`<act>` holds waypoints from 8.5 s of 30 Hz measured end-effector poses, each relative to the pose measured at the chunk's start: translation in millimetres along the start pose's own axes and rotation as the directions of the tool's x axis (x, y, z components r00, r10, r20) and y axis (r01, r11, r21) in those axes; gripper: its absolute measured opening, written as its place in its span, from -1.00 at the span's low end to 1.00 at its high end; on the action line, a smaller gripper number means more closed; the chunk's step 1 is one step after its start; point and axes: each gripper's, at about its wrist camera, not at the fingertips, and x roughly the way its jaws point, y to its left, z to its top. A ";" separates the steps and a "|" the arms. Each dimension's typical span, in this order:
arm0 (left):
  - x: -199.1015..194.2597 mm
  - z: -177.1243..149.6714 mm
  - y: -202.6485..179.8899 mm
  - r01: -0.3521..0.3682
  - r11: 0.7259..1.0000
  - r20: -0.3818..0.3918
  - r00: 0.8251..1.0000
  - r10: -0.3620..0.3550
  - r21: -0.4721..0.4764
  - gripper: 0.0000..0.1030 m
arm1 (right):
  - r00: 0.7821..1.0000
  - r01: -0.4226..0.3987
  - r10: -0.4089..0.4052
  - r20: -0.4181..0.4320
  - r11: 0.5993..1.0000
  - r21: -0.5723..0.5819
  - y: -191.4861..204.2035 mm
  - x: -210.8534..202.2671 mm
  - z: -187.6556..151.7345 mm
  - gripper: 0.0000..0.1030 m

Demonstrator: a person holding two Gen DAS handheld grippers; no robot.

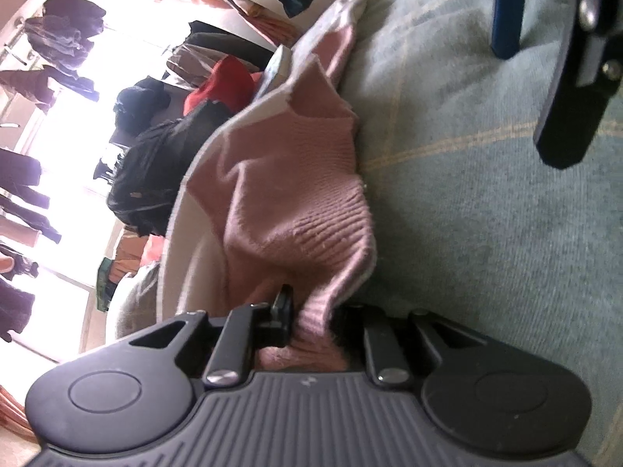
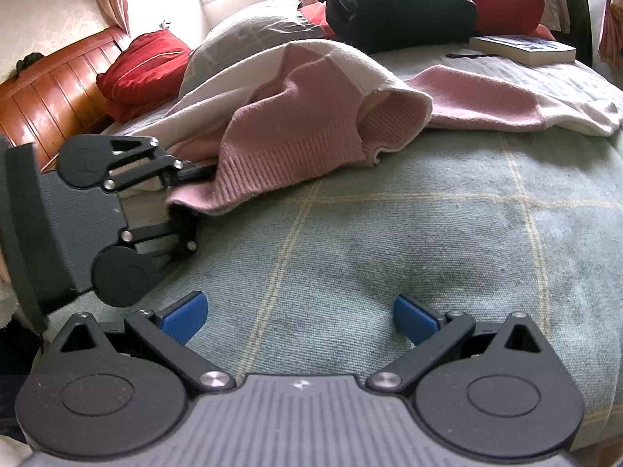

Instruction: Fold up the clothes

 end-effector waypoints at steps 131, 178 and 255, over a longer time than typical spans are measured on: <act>-58.7 -110.9 102.5 0.121 0.475 -0.099 0.906 -0.412 -0.872 0.42 | 0.645 -0.704 0.750 -0.146 0.658 0.267 -57.2 11.3 64.2 0.94; -71.1 -102.2 94.1 0.108 0.489 -0.118 0.905 -0.408 -0.865 0.51 | 0.741 -0.619 0.663 0.103 0.616 0.488 -82.9 3.5 10.2 -0.82; -26.7 -175.4 206.7 0.105 0.218 0.008 0.914 -0.405 -0.970 0.67 | 0.988 -0.135 0.143 -0.054 0.982 0.129 -62.9 20.7 133.5 0.61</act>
